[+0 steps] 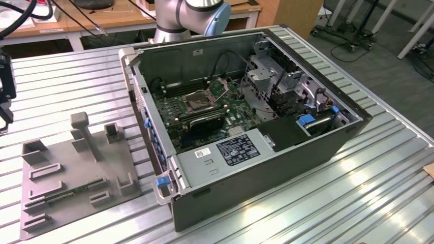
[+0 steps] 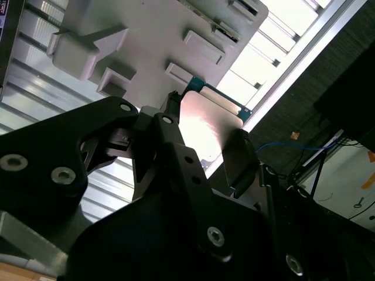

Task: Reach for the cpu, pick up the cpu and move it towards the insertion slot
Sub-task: 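Pick up the cpu and move it towards the insertion slot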

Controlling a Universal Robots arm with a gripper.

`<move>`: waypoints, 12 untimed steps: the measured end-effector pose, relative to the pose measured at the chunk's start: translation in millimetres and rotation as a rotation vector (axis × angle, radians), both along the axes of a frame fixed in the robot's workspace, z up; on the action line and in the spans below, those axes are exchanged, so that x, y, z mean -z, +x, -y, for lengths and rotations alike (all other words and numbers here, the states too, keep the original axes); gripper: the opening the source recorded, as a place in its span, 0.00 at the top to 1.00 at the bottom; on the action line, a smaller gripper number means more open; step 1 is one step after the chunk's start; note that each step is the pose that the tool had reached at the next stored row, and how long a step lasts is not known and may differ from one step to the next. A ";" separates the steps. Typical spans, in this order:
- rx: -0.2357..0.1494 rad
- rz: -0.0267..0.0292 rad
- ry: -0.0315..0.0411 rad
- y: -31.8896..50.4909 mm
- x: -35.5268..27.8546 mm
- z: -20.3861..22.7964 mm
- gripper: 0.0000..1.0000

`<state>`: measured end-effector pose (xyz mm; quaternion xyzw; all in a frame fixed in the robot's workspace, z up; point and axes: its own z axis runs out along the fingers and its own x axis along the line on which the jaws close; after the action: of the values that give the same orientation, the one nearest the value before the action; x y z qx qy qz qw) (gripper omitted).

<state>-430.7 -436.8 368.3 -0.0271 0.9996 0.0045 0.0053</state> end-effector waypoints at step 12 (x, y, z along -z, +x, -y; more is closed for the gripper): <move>0.000 0.0000 0.0001 2.6 0.0 0.0 0.46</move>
<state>-428.2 -436.9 368.2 -0.0271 0.9996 0.0045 0.0053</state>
